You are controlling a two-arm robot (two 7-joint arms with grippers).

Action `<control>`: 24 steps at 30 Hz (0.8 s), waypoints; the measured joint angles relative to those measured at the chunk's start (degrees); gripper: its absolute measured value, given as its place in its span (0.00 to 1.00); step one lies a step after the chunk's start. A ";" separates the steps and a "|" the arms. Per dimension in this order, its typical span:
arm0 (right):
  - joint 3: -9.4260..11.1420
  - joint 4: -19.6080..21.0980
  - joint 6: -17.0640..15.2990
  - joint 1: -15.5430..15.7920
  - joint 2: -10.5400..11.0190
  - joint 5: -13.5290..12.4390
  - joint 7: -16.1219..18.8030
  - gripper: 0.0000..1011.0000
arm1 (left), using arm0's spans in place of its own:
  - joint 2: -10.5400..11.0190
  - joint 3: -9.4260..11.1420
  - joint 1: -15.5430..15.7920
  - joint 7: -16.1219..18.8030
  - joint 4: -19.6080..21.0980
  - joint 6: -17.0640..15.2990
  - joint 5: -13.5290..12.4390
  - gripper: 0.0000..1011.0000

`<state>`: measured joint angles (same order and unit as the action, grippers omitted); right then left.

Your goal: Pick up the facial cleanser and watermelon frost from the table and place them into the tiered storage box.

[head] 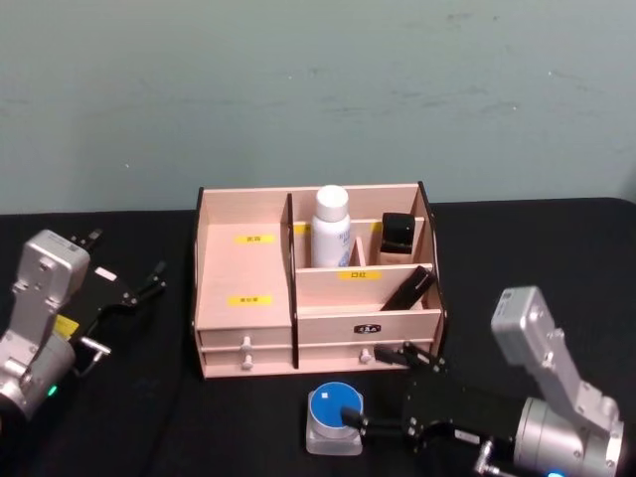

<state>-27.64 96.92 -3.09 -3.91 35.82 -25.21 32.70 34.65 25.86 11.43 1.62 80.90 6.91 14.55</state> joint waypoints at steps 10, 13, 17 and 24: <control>-3.05 -4.31 -0.56 -2.14 -1.71 1.81 1.61 0.99 | 0.00 0.00 0.00 0.00 0.00 0.00 0.00 1.00; -3.45 -4.99 -0.68 -2.61 -2.08 2.11 1.68 0.99 | 0.00 0.00 0.00 0.00 0.00 0.00 0.00 1.00; -4.14 -6.36 -0.75 -3.61 -2.90 2.82 1.68 0.99 | 0.00 0.00 0.00 0.00 0.00 0.00 0.00 1.00; -4.69 -8.24 -0.80 -4.82 -4.03 3.23 1.75 0.99 | 0.00 0.00 0.00 0.00 0.00 0.00 0.00 1.00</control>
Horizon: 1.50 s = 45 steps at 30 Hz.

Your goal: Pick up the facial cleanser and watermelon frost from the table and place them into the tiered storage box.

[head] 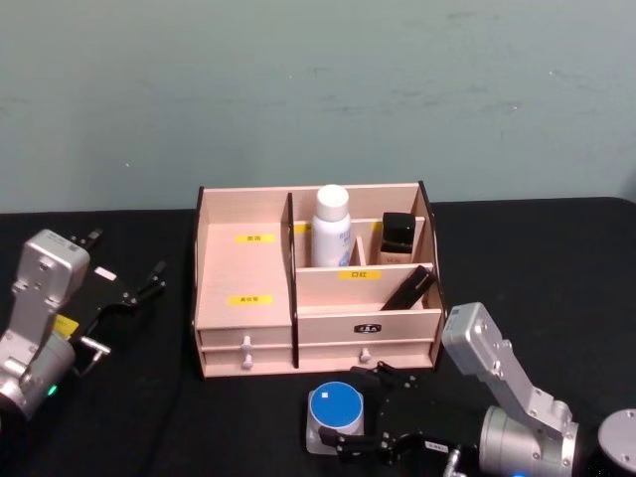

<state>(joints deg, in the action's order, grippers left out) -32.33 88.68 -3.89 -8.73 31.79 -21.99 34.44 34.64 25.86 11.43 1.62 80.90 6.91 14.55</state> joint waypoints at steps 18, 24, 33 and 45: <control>-1.35 -4.91 0.37 -3.30 -2.75 -0.31 1.63 0.99 | 0.00 0.00 0.00 0.00 0.00 0.00 0.00 1.00; -1.93 -5.97 0.22 -4.02 -3.28 -0.35 1.86 0.99 | 0.00 0.00 0.00 0.00 0.00 0.00 -0.01 1.00; -2.42 -6.28 -0.46 -4.57 -3.43 -0.14 1.78 0.99 | 0.00 0.00 0.00 0.00 0.00 0.00 0.00 1.00; -2.47 -6.43 -0.47 -4.56 -3.40 -0.13 1.75 0.99 | 0.00 0.00 0.00 0.00 0.00 0.00 0.00 1.00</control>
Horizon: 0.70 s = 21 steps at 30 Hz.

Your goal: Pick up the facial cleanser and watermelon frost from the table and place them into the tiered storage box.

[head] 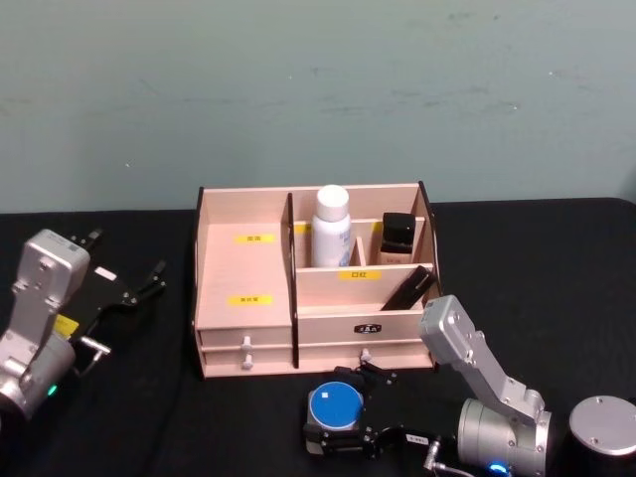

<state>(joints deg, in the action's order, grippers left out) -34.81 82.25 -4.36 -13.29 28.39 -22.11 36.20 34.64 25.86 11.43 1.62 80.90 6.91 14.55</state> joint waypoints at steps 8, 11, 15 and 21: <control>-0.17 0.00 0.02 0.11 0.07 0.04 -0.02 0.99 | 0.00 0.00 0.00 0.00 0.00 0.00 0.00 1.00; -0.16 0.01 0.03 0.12 0.06 0.04 -0.02 0.99 | 0.00 0.00 0.00 0.00 0.00 0.00 0.00 1.00; -0.14 0.02 0.04 0.12 0.05 0.03 -0.01 0.99 | 0.00 0.00 0.00 0.00 0.00 0.00 0.00 1.00; -0.12 0.05 0.06 0.12 0.04 0.01 0.00 0.88 | 0.00 0.00 0.00 0.00 0.00 0.00 0.00 1.00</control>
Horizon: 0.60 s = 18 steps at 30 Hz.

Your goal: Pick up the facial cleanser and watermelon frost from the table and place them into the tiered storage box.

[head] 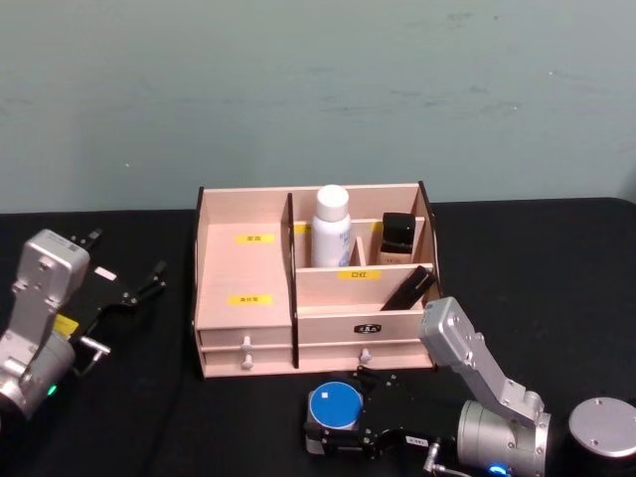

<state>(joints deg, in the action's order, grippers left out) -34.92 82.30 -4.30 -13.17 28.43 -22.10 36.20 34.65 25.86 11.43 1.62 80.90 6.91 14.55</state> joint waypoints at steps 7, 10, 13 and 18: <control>0.04 0.01 0.03 0.00 0.00 -0.03 0.02 0.72 | 0.00 0.00 0.00 0.00 0.00 0.00 0.00 1.00; 0.05 0.01 0.03 0.00 0.00 -0.04 0.03 0.72 | 0.00 0.00 0.00 0.00 0.00 0.00 0.00 1.00; 0.06 0.01 0.03 0.00 0.00 -0.05 0.04 0.72 | 0.00 0.00 0.00 0.00 0.00 0.00 0.00 1.00; 0.09 0.01 0.08 0.04 0.02 -0.13 0.11 0.72 | 0.00 0.00 0.00 0.00 0.00 0.00 0.00 1.00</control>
<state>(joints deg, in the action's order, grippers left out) -34.84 82.32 -4.23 -13.13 28.45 -22.23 36.31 34.64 25.86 11.43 1.62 80.90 6.91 14.55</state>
